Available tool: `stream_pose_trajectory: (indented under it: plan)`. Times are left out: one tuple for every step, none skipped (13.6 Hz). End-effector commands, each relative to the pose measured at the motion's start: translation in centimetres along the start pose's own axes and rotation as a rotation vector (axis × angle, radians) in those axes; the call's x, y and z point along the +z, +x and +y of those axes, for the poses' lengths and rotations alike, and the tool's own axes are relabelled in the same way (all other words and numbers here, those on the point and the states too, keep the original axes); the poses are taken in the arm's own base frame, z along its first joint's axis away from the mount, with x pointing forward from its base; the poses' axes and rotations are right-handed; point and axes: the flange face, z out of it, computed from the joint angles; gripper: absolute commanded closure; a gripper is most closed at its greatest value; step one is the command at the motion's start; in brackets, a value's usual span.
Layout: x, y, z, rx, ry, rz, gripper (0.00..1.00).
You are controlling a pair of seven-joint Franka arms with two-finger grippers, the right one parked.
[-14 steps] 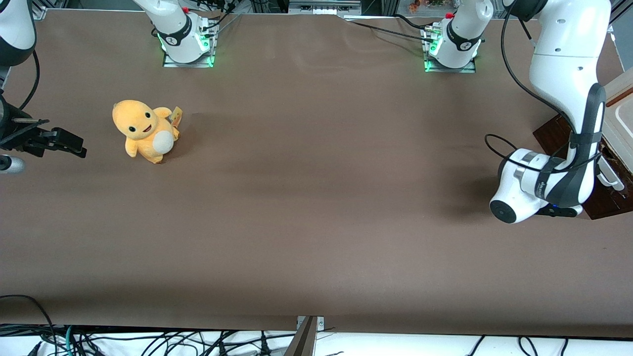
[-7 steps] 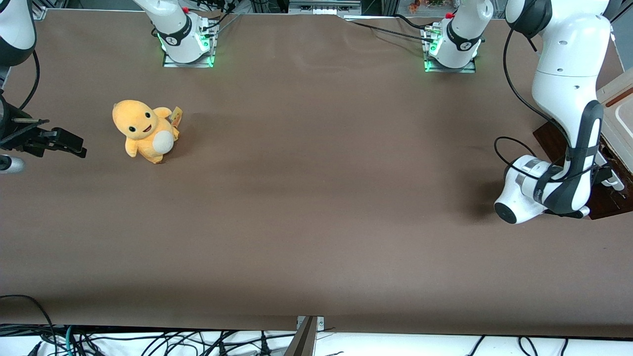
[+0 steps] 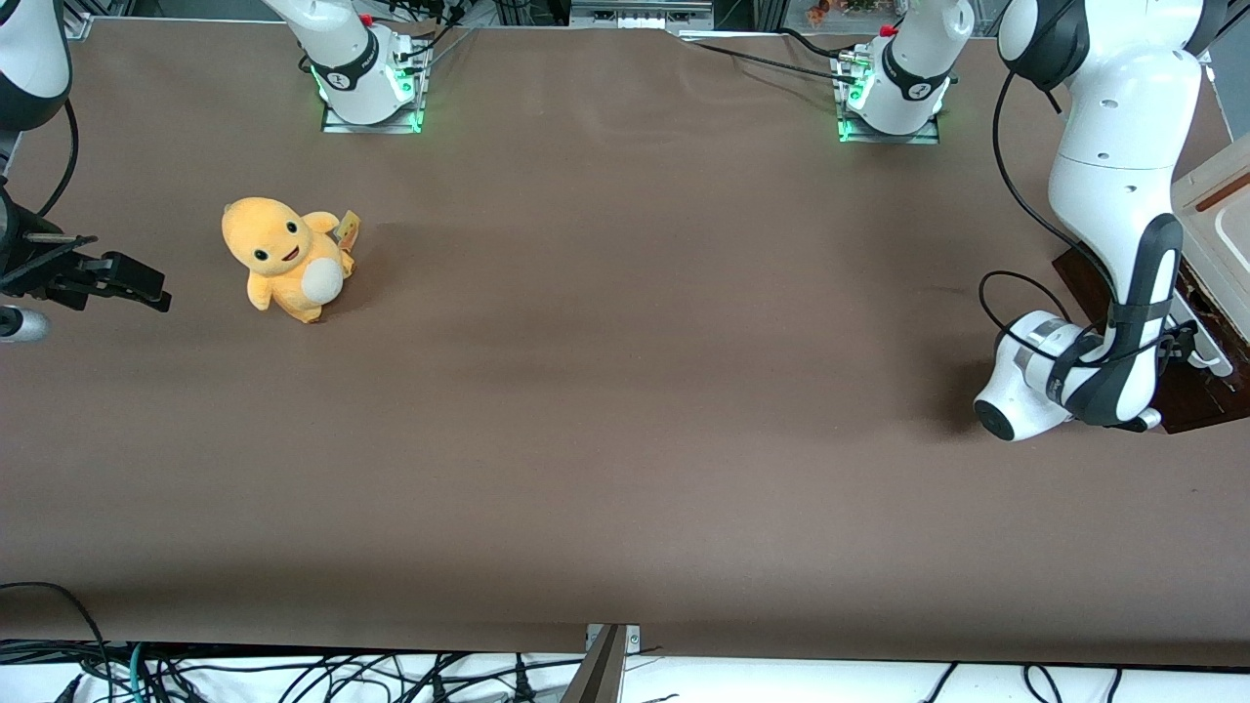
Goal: Open lower drawer with left arm only
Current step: 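Lower the open left gripper toward the white handle of the lower drawer, then close the left gripper around the white drawer handle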
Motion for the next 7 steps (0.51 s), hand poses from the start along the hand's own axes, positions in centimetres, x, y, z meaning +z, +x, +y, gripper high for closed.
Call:
stream_pose_trajectory:
  plan:
    - [-0.2, 0.5, -0.1, 0.009, 0.029, 0.007, 0.83]
    - [-0.7, 0.7, -0.1, 0.004, 0.029, 0.013, 0.83]
    - [-1.1, 0.8, -0.1, 0.003, 0.030, 0.017, 0.83]
    - [-1.7, 0.9, 0.1, 0.000, 0.034, 0.024, 0.83]
    - [-2.3, 0.9, 0.5, 0.002, 0.040, 0.030, 0.83]
    - [-3.0, 0.7, 1.0, 0.009, 0.043, 0.037, 0.83]
    - [-3.7, 0.6, 1.2, 0.012, 0.044, 0.045, 0.83]
